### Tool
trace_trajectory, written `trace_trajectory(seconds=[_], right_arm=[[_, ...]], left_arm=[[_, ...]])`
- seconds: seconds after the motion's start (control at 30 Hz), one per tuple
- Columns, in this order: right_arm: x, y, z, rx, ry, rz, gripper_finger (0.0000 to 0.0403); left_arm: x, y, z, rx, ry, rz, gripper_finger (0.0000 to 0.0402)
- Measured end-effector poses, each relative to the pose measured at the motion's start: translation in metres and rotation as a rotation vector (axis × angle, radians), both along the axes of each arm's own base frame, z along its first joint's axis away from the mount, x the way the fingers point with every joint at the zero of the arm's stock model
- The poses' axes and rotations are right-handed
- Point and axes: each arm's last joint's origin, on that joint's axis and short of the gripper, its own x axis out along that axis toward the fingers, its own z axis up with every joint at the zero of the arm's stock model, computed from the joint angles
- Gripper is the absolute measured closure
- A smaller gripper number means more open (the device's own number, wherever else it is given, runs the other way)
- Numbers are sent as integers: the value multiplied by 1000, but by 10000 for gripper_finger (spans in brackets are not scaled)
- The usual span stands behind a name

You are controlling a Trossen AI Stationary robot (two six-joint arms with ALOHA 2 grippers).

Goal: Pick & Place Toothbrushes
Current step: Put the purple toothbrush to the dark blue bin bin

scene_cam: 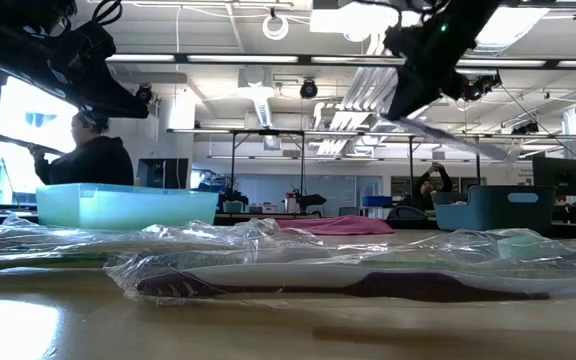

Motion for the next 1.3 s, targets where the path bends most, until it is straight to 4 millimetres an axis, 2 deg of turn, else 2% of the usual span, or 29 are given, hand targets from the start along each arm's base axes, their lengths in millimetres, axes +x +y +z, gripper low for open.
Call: trace_trajectory(seconds=[0.2, 0.73, 1.0, 1.3], right_arm=[[-11, 31, 9, 35, -53, -32, 390], [-26, 101, 4, 209, -112, -109, 390], [-44, 126, -2, 350, -58, -186, 390], [-60, 157, -6, 475, -11, -174, 390]], left_arm=[[0, 0, 0, 0, 1, 3, 309], [0, 0, 0, 0, 0, 2, 309], [0, 0, 0, -3, -1, 3, 309], [0, 0, 0, -4, -2, 0, 309]])
